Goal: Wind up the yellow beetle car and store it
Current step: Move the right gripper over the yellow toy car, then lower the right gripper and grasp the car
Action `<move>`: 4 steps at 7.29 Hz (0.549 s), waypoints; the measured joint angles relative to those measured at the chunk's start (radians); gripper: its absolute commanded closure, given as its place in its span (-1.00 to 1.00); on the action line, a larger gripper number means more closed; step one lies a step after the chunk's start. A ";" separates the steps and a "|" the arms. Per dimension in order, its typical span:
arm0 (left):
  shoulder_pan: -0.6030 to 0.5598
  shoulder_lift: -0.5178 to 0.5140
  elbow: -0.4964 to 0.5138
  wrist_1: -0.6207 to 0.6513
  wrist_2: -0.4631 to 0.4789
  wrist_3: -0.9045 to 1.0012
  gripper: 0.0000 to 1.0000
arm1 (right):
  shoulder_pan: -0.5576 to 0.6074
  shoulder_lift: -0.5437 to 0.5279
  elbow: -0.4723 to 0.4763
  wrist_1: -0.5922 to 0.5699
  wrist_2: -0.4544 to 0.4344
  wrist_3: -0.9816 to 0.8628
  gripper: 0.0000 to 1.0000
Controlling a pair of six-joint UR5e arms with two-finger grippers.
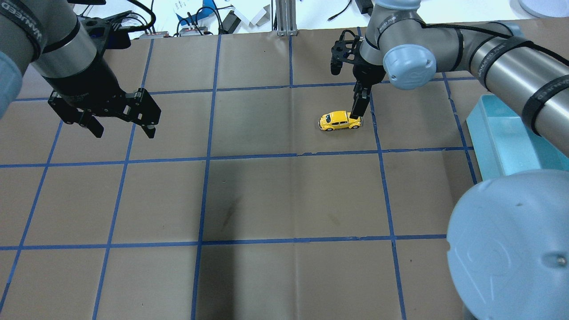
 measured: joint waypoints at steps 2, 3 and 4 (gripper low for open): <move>-0.001 0.010 -0.001 -0.007 0.001 0.000 -0.97 | 0.019 0.027 0.000 -0.023 -0.047 -0.144 -0.95; -0.001 0.014 -0.003 -0.010 0.002 0.000 -0.97 | 0.023 0.042 -0.001 -0.046 -0.057 -0.203 -0.95; -0.001 0.016 -0.006 -0.010 0.003 0.000 -0.97 | 0.025 0.054 0.000 -0.073 -0.063 -0.229 -0.94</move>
